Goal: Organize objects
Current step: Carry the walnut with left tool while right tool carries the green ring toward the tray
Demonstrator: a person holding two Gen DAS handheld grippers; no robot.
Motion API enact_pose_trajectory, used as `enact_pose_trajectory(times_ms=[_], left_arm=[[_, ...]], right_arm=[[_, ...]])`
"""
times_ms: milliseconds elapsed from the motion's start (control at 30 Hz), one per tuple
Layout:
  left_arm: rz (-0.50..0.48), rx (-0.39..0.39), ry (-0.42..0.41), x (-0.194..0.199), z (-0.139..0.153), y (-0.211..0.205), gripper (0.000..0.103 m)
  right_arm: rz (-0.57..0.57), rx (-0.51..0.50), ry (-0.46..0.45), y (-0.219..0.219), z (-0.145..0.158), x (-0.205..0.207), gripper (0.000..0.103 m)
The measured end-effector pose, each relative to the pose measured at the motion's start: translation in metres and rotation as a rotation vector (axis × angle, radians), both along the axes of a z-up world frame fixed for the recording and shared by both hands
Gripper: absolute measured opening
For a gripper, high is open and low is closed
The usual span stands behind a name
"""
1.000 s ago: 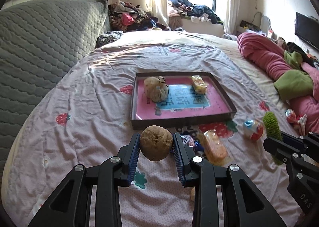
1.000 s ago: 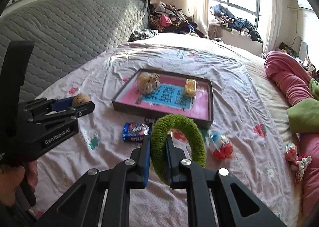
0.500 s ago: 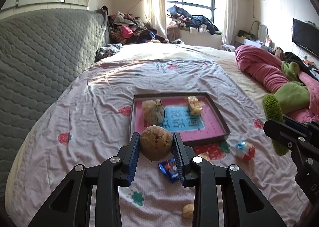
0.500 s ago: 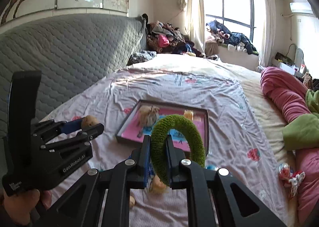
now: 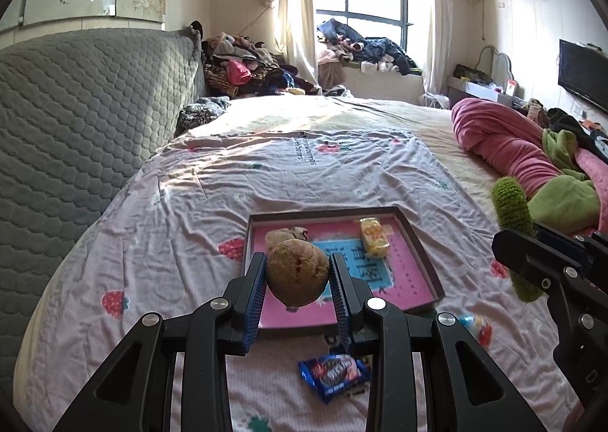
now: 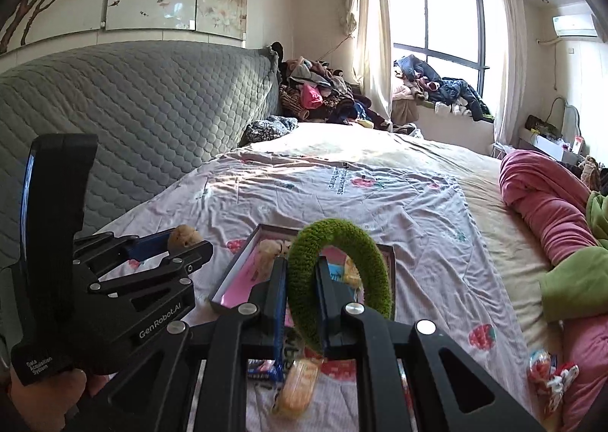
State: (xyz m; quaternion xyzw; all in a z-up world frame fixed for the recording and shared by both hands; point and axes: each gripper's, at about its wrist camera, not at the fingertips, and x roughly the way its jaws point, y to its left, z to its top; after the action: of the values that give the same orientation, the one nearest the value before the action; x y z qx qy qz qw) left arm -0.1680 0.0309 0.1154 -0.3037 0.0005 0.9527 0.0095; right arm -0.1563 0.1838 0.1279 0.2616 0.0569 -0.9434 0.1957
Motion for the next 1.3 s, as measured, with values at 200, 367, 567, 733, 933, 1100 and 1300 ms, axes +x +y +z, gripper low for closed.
enact_pose_trajectory(times_ms=[200,367,567,733,933,1100,1300], left_arm=[[0.002,-0.004,-0.012,-0.032,-0.011,0.002,0.034],[0.002,-0.010,-0.026,-0.053,-0.022,0.007,0.034],[0.001,-0.010,-0.042,-0.074,-0.036,0.012,0.034],[0.003,-0.015,-0.055,-0.088,-0.049,0.014,0.034],[0.014,-0.015,-0.078,-0.102,-0.070,0.011,0.034],[0.020,-0.020,-0.087,-0.111,-0.087,0.009,0.034],[0.030,-0.035,-0.107,-0.125,-0.112,0.007,0.034]], right_arm=[[-0.008,-0.004,-0.006,0.001,-0.010,-0.026,0.014],[-0.011,-0.015,-0.028,0.003,-0.021,-0.046,0.014],[-0.020,-0.028,-0.059,0.006,-0.039,-0.065,0.014],[-0.019,-0.016,-0.077,0.005,-0.053,-0.079,0.014],[-0.015,-0.010,-0.097,0.002,-0.069,-0.096,0.014],[-0.008,-0.019,-0.118,0.000,-0.088,-0.109,0.014],[-0.003,-0.007,-0.157,-0.009,-0.116,-0.125,0.014]])
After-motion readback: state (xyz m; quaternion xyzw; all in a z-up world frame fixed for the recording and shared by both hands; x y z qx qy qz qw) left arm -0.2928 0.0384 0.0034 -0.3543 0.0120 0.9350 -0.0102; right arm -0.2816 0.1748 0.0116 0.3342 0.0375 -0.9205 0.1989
